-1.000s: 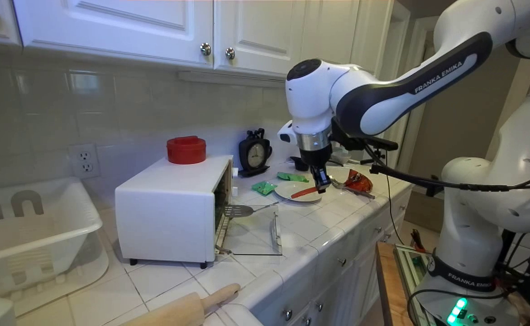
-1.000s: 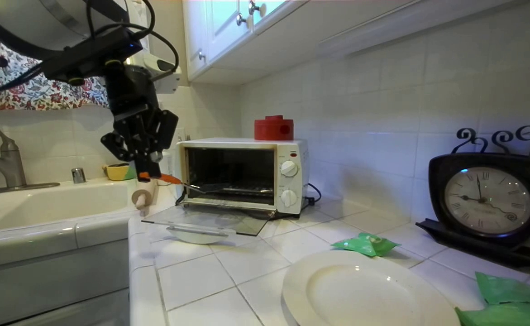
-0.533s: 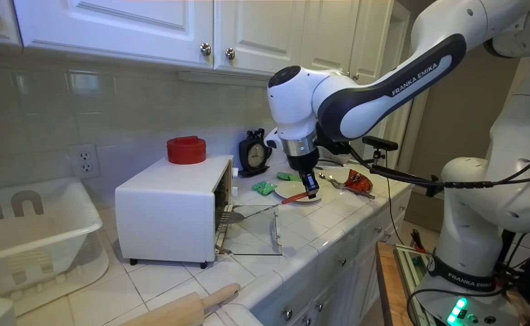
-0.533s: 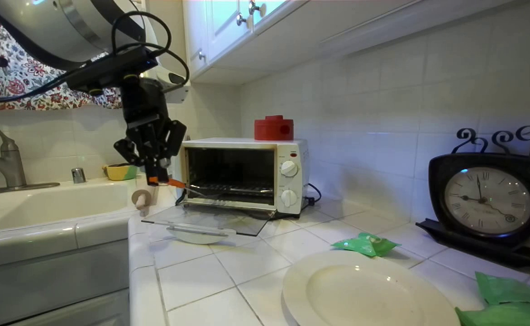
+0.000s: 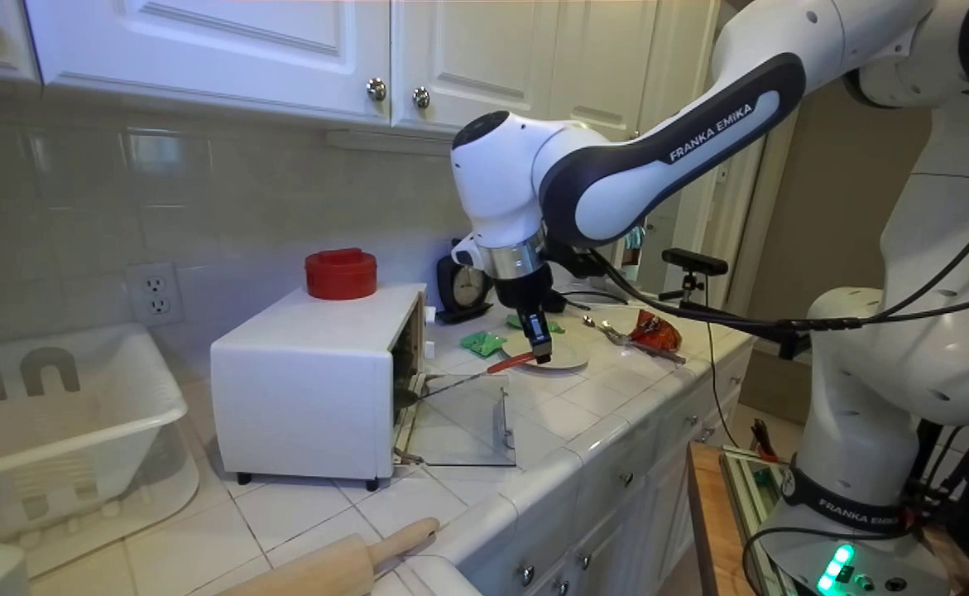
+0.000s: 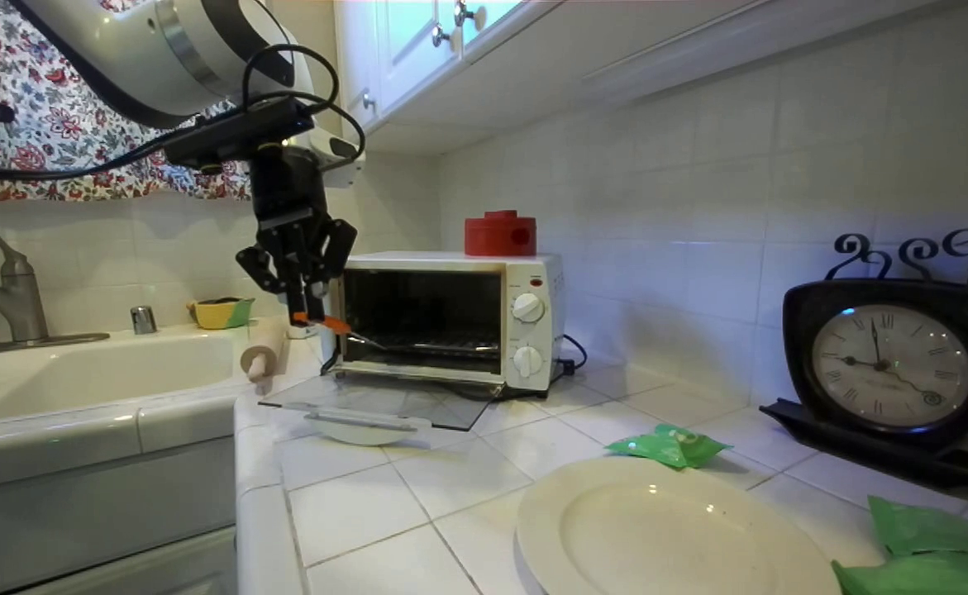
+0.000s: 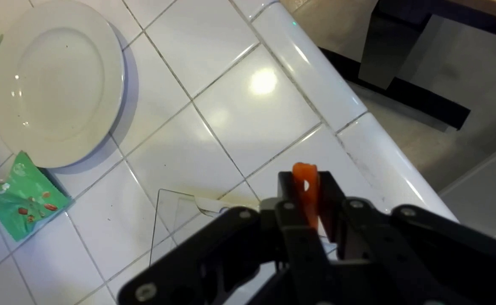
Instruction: Use the spatula to take the black item out of the stove
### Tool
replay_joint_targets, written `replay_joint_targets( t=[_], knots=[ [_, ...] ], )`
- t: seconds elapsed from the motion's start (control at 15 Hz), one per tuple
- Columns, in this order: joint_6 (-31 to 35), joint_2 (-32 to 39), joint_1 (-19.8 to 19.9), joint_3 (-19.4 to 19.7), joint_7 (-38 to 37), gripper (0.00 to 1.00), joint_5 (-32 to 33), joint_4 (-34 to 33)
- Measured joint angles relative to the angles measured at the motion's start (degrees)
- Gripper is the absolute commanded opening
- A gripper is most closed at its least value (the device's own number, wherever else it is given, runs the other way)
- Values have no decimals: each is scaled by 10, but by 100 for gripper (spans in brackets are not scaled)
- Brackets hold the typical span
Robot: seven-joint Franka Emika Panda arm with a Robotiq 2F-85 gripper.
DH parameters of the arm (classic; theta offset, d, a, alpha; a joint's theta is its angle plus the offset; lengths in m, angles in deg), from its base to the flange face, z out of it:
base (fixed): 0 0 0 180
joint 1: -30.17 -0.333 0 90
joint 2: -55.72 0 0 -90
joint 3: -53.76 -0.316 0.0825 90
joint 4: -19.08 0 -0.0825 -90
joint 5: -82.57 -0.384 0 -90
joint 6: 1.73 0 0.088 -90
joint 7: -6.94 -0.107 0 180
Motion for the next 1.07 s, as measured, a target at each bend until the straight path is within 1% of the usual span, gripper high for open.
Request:
replay_joint_targets(
  t=[0.2, 0.4, 0.47, 1.07],
  knots=[
    [-10, 20, 0, 0, -1, 17, -6, -23],
    [-13, 25, 0, 0, -2, 17, -7, -29],
    [-13, 25, 0, 0, -2, 4, -7, -29],
    [-13, 33, 0, 1, -4, 4, -4, -41]
  ],
)
